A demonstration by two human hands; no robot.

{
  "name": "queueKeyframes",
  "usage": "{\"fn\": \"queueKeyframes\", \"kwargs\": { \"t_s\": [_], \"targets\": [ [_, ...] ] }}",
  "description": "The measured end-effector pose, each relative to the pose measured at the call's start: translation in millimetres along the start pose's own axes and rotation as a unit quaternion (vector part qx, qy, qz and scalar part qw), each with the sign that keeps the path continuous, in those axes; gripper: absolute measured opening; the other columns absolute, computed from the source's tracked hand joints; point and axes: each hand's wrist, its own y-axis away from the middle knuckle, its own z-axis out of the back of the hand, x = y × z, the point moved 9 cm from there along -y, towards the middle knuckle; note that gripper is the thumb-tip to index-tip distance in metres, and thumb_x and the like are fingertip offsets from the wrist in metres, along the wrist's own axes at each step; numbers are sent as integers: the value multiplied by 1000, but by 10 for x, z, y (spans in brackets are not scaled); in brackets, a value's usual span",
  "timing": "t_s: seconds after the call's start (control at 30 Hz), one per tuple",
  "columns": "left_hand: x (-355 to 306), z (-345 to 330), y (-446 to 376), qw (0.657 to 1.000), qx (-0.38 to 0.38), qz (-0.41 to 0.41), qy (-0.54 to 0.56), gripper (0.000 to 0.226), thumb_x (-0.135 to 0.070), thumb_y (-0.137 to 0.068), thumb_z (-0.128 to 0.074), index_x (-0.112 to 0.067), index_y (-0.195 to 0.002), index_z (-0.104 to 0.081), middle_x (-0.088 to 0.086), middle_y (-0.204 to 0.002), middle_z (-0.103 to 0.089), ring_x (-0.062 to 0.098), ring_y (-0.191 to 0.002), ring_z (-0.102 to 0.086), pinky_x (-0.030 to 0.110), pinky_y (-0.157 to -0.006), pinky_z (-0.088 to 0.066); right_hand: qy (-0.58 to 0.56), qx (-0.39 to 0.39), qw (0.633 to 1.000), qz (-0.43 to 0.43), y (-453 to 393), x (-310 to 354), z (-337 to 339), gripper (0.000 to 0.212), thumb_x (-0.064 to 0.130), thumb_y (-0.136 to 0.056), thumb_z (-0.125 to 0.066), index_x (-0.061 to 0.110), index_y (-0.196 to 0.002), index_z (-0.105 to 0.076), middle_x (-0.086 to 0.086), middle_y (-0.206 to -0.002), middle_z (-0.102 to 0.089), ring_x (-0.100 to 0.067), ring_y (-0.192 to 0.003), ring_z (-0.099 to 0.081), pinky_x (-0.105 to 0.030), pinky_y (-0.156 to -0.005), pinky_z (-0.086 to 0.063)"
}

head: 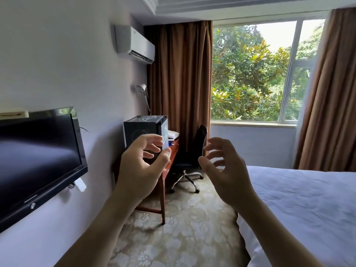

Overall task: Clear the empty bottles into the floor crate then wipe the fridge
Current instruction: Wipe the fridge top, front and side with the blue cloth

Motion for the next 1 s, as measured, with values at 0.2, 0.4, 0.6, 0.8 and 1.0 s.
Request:
{"fn": "queueKeyframes", "kwargs": {
  "t_s": [0.2,0.4,0.6,0.8,1.0],
  "targets": [
    [1239,-554,-816,1000,-13,2,7,25,-48,-79,-60,-37,-101,-62,-15,-94,-68,7,-91,-67,31,-80,-56,19,27,999,23,-953,-1019,-690,42,49,-77,-60,28,-113,-52,8,-101,-65,-10,-86,-66,-24,-65,-56],
    [2294,-1176,-1986,1000,-6,15,26,28,-48,-79,-61,-34,-103,-64,-16,-94,-69,6,-92,-67,31,-81,-56,21,19,999,33,-2216,-1895,-1170,46,48,-79,-60,22,-117,-56,6,-103,-66,-11,-87,-67,-30,-67,-58],
    [3127,-1907,-2680,999,25,14,19,28,-46,-81,-62,-33,-106,-62,-17,-95,-67,6,-94,-66,35,-83,-57,20,10,1000,11,-2971,-2924,-1416,47,49,-79,-57,21,-116,-56,4,-102,-67,-14,-88,-67,-29,-68,-57],
    [4029,-2565,-3148,999,10,42,-1,25,-48,-81,-60,-38,-103,-61,-23,-97,-67,6,-95,-66,34,-82,-56,4,15,1000,3,-3563,-4080,-1663,44,50,-79,-55,24,-115,-56,5,-102,-66,-11,-88,-66,-23,-67,-55],
    [4766,-3517,-3776,998,13,44,-36,23,-34,-84,-65,-27,-106,-64,-14,-96,-68,7,-94,-66,28,-83,-55,-13,14,1000,10,-4310,-5412,-1722,48,51,-77,-55,22,-115,-58,9,-103,-65,-8,-87,-66,-21,-68,-54]
  ]
}}
